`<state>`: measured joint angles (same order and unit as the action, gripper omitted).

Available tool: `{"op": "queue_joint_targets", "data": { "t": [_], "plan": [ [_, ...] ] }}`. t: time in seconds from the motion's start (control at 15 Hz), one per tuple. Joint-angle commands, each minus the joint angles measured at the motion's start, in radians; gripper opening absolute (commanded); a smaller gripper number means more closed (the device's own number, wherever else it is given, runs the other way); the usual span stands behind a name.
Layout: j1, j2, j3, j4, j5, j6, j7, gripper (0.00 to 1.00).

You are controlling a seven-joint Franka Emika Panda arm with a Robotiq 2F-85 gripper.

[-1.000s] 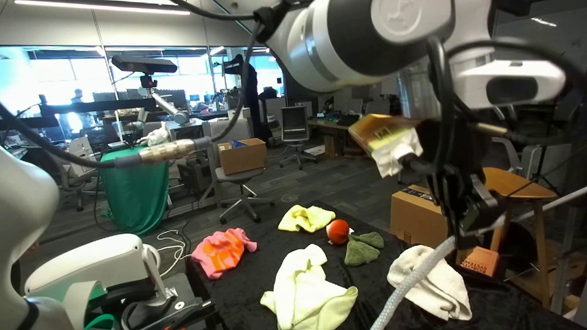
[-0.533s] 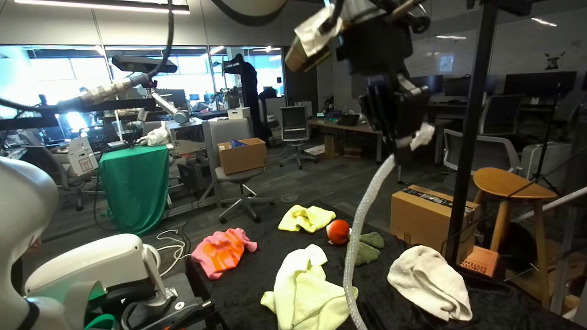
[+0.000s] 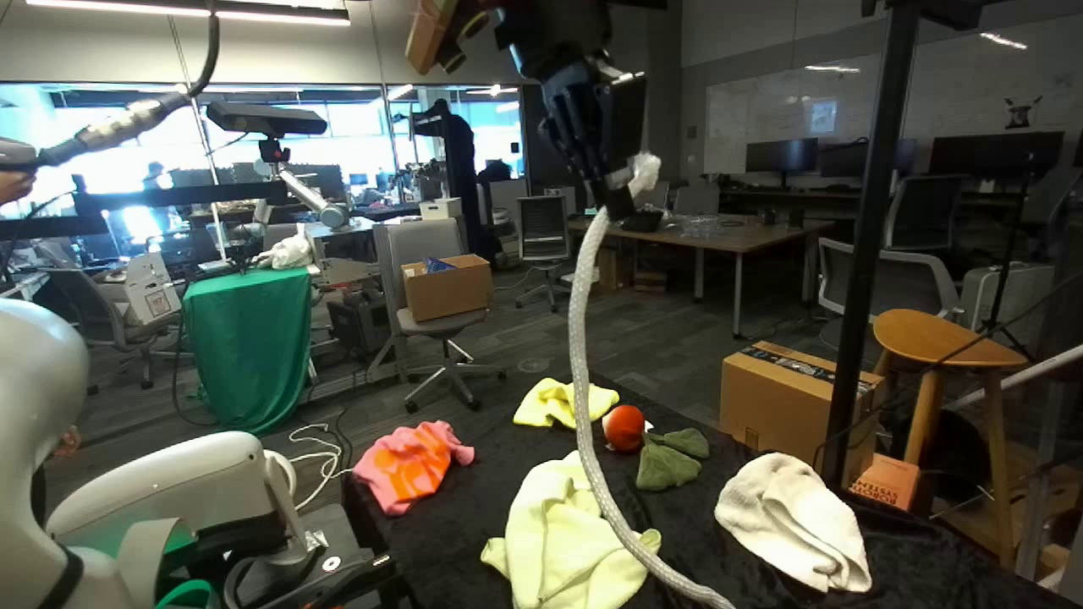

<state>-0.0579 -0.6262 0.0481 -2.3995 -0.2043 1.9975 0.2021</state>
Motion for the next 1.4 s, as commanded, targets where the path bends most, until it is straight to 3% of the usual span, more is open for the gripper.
{"op": "queue_joint_targets", "data": {
  "t": [0.0,0.67,1.33],
  "plan": [
    [0.077,-0.055,0.057,-0.021,0.031,-0.036,-0.044,0.08],
    [0.264,-0.001,0.235,-0.022,0.095,-0.046,-0.032,0.08],
    [0.363,-0.002,0.279,0.006,0.204,0.002,-0.012,0.08]
  ]
}}
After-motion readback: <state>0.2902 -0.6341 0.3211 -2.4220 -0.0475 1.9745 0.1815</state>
